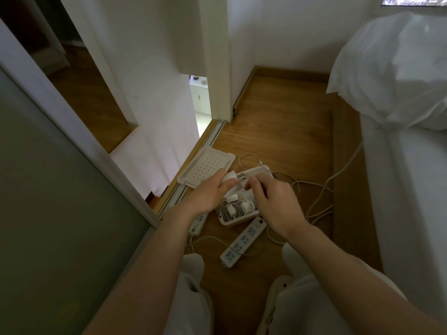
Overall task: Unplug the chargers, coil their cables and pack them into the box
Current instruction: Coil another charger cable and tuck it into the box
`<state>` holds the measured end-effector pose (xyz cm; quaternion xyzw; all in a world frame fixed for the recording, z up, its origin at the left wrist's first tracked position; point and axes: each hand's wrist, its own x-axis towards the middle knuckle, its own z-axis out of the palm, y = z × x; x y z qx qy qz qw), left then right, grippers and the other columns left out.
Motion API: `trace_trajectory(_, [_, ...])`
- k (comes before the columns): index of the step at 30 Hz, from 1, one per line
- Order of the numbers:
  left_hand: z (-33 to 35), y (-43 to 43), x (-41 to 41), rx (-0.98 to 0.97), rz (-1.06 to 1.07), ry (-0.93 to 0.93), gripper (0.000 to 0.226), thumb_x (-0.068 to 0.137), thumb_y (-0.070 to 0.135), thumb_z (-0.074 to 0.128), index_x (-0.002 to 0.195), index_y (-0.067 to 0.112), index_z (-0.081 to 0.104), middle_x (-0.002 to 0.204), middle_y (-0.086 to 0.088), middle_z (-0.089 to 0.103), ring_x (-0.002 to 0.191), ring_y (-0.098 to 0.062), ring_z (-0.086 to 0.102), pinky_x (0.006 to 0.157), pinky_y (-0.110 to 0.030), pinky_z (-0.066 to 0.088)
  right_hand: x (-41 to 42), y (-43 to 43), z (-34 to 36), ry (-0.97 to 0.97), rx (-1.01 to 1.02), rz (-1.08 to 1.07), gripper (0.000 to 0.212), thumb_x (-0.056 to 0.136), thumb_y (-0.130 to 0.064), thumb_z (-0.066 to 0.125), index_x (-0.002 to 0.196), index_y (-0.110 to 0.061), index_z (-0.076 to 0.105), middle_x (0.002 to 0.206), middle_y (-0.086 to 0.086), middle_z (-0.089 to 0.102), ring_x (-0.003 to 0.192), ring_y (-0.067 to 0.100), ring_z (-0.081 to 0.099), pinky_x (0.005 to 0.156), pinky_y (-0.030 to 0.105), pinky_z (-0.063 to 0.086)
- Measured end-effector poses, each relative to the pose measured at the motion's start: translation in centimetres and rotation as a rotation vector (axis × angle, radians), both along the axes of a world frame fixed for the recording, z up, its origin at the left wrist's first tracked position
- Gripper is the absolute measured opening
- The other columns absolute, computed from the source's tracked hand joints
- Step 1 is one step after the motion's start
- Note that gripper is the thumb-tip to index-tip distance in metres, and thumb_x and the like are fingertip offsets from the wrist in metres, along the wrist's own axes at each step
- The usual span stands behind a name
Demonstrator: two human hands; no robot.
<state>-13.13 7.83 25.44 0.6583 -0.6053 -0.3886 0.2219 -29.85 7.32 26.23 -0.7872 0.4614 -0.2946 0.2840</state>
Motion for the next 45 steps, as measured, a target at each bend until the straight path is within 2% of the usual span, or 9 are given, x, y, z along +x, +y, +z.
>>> trace_trajectory(6, [-0.2,-0.4,-2.5,0.001,0.281,0.124,0.035,0.102,0.040,0.028,0.111,0.011,0.044,0.090,-0.003,0.055,0.074,-0.012,0.055,0.062,-0.027,0.049,1.1,1.0,-1.7,0.055,0.020,0.178,0.020,0.101,-0.023,0.032,0.086,-0.024,0.044,0.072,-0.004,0.049,0.060,0.007,0.044,0.057,0.022,0.034])
trace_trajectory(11, [0.2,-1.3,-3.0,0.101,0.629,0.698,0.039,0.101,0.042,0.031,0.109,0.011,0.054,0.089,-0.010,0.060,0.075,-0.019,0.057,0.072,-0.034,0.048,1.1,0.5,-2.2,0.092,0.058,0.265,0.017,0.102,-0.024,0.031,0.090,-0.023,0.043,0.071,-0.010,0.049,0.060,0.005,0.046,0.058,0.024,0.039])
trace_trajectory(14, [0.5,-1.2,-3.0,0.104,0.688,0.797,0.034,0.102,0.039,0.030,0.089,0.017,0.052,0.086,-0.011,0.058,0.071,-0.019,0.056,0.077,-0.038,0.050,1.2,0.4,-2.5,0.127,0.058,0.313,0.018,0.101,-0.026,0.031,0.105,-0.020,0.047,0.075,-0.003,0.056,0.062,0.012,0.053,0.061,0.034,0.047])
trace_trajectory(21, [2.4,-1.0,-2.9,-0.047,0.789,1.207,0.033,0.102,0.036,0.032,0.100,0.010,0.052,0.080,-0.009,0.053,0.068,-0.016,0.052,0.077,-0.036,0.054,1.3,0.0,-3.5,0.140,0.074,0.390,0.020,0.100,-0.022,0.034,0.099,-0.018,0.054,0.089,-0.001,0.058,0.079,0.012,0.054,0.070,0.024,0.042])
trace_trajectory(24, [3.4,-0.7,-2.4,-0.054,0.725,1.373,0.035,0.102,0.037,0.032,0.097,0.008,0.052,0.072,-0.008,0.056,0.049,-0.010,0.047,0.059,-0.028,0.055,0.7,-0.9,-4.1,0.157,0.207,0.440,0.024,0.101,-0.024,0.032,0.093,-0.018,0.054,0.088,-0.001,0.058,0.081,0.012,0.054,0.073,0.026,0.043])
trace_trajectory(27, [3.6,-0.3,-1.4,0.017,0.639,1.294,0.037,0.101,0.038,0.033,0.103,0.008,0.054,0.069,-0.007,0.059,0.042,-0.009,0.042,0.042,-0.019,0.040,-0.2,-2.1,-4.7,0.258,0.229,0.439,0.025,0.101,-0.028,0.031,0.090,-0.021,0.053,0.089,-0.003,0.053,0.084,0.013,0.052,0.078,0.028,0.043])
trace_trajectory(33, [3.4,0.4,0.6,0.089,0.384,0.988,0.041,0.100,0.042,0.032,0.107,0.012,0.059,0.069,-0.006,0.062,0.037,-0.005,0.036,0.036,-0.017,0.025,-1.2,-4.0,-4.8,0.331,0.112,0.332,0.029,0.099,-0.034,0.035,0.088,-0.018,0.057,0.092,0.001,0.049,0.083,0.013,0.049,0.077,0.027,0.041])
trace_trajectory(40, [3.4,1.0,2.3,0.166,0.232,1.023,0.039,0.087,0.043,0.044,0.100,0.011,0.061,0.068,-0.012,0.061,0.032,-0.004,0.028,0.037,-0.018,0.010,-1.5,-5.6,-5.3,0.499,-0.006,0.320,0.038,0.096,-0.044,0.035,0.092,-0.016,0.061,0.087,-0.003,0.051,0.078,0.010,0.048,0.072,0.027,0.042])
trace_trajectory(45, [2.9,1.6,3.7,0.200,0.111,0.660,0.048,0.090,0.046,0.039,0.110,0.006,0.056,0.068,-0.005,0.062,0.034,-0.004,0.037,0.036,-0.018,0.019,-2.3,-6.3,-4.0,0.459,0.026,0.108,0.046,0.091,-0.052,0.041,0.067,-0.015,0.053,0.061,-0.002,0.050,0.052,0.011,0.047,0.049,0.020,0.031])
